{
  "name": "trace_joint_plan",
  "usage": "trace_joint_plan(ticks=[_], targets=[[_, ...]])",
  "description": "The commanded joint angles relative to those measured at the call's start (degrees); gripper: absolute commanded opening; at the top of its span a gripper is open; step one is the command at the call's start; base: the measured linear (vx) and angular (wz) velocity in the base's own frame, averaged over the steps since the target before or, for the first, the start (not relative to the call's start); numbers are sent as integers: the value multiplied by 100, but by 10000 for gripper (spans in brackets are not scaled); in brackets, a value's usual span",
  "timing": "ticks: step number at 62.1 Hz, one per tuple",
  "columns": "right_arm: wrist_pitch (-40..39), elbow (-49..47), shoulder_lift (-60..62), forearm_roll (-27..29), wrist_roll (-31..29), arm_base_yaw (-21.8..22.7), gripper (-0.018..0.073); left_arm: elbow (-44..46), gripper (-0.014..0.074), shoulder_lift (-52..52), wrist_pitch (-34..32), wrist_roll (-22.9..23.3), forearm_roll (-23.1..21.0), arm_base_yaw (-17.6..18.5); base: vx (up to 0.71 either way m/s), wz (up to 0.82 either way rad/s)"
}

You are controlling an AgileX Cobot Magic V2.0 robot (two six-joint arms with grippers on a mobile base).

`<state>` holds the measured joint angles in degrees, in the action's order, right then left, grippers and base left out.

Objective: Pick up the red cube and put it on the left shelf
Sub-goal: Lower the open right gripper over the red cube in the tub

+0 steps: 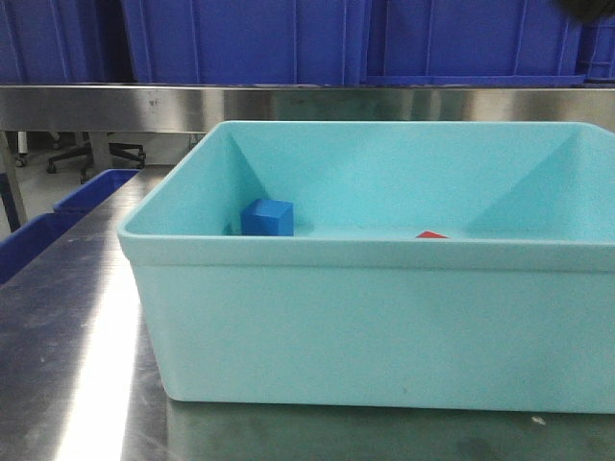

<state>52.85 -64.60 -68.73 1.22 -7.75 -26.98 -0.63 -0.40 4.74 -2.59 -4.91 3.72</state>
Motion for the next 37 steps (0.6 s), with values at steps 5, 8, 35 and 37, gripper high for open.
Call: trace_joint_plan(ticks=[5, 8, 35, 37], targets=[[-220, -216, -499, 18, -258, -124, 263, -136, 102, -84, -474, 27, -9, 36, 0, 0], [-215, -216, -656, 18, -303, -124, 323, -136, 102, -84, -474, 27, -9, 36, 0, 0], [-121, -256, -1502, 106, -1146, -124, 482, -136, 101, -84, -474, 27, -9, 36, 0, 0], [-159, -274, -1567, 106, -1146, -124, 482, -136, 101, -84, -474, 27, -9, 36, 0, 0]])
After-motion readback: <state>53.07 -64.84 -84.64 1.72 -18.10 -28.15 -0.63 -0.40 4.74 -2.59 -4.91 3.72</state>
